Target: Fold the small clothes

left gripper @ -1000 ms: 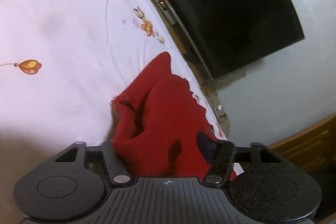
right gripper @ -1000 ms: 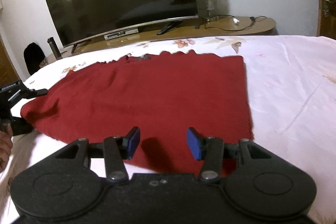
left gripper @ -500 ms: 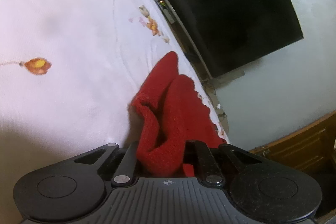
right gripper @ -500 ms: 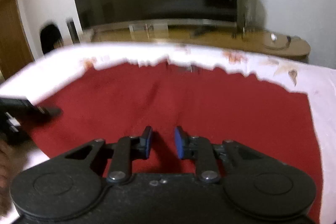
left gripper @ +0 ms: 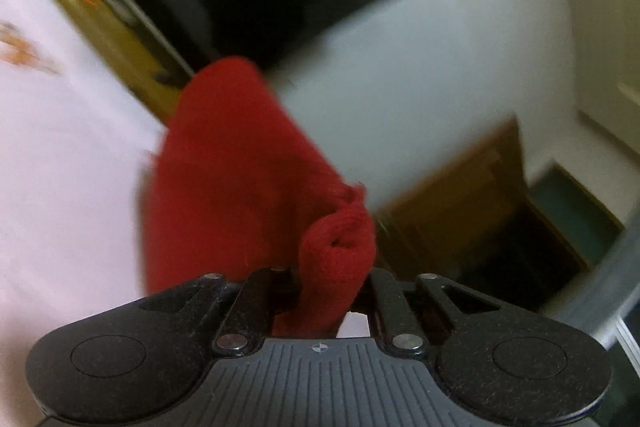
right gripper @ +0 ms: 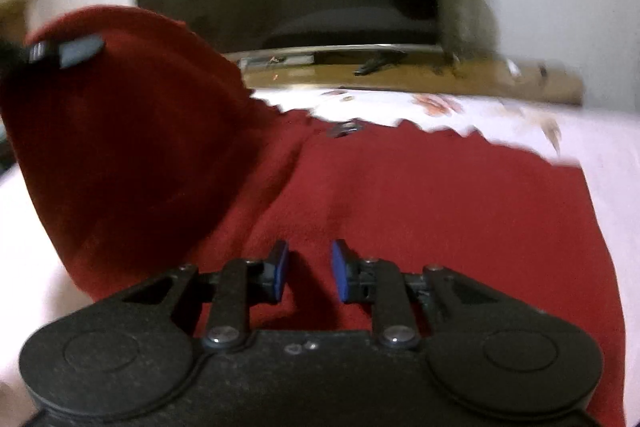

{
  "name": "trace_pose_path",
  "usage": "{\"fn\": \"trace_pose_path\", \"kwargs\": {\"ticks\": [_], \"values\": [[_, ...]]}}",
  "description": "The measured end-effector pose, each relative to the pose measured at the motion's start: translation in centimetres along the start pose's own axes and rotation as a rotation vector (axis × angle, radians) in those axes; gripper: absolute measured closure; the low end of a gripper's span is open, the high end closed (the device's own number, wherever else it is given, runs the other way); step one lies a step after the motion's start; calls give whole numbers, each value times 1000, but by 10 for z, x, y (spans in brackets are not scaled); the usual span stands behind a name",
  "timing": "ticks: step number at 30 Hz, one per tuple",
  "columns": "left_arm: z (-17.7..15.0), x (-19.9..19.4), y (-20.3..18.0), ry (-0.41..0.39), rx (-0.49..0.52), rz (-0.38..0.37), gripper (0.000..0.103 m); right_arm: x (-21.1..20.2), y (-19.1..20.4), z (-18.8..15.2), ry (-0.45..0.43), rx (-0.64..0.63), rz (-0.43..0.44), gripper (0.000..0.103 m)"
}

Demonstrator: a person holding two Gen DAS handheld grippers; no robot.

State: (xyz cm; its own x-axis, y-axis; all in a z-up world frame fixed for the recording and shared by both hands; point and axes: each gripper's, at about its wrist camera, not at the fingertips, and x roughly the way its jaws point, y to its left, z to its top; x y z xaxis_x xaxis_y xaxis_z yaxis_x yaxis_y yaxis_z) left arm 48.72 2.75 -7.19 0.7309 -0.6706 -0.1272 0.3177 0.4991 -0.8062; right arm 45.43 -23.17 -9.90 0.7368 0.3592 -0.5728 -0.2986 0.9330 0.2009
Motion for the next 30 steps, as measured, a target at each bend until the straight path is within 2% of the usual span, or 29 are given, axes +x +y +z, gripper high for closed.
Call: {"fn": "trace_pose_path", "kwargs": {"ticks": [5,7,10,11,12,13,14,15,16,18,20,21,23,26,30], "values": [[-45,90,-22,218,29,-48,94,-68,-78,-14,-111,284,-53,71],[-68,123,-19,304,19,-33,94,-96,-109,-24,-142,368,-112,70],[-105,163,-11,427,60,52,93,-131,-147,-42,-162,479,-161,67],[-110,165,-13,425,81,56,93,-138,-154,-46,-164,501,-167,63],[-110,163,-17,421,93,61,89,-145,-160,-51,-168,521,-171,61],[-106,161,-22,430,93,60,71,-153,-164,-55,-175,545,-170,52],[-100,156,-29,448,91,46,58,-159,-166,-57,-187,565,-162,46],[-94,147,-40,446,120,20,37,-165,-167,-59,-208,585,-142,44],[-87,137,-50,427,168,2,23,-167,-168,-60,-223,601,-118,43],[-70,114,-66,399,243,-7,20,-168,-168,-59,-233,636,-46,44],[-53,88,-63,344,253,4,20,-161,-165,-55,-231,653,39,43],[-43,76,-57,312,263,46,20,-154,-166,-51,-219,660,78,43],[-26,65,-35,269,264,182,20,-141,-169,-47,-180,694,164,43],[-14,51,-7,239,214,294,20,-122,-162,-40,-127,714,205,42],[-12,54,15,262,192,365,20,-98,-168,-31,-57,744,270,42]]}}
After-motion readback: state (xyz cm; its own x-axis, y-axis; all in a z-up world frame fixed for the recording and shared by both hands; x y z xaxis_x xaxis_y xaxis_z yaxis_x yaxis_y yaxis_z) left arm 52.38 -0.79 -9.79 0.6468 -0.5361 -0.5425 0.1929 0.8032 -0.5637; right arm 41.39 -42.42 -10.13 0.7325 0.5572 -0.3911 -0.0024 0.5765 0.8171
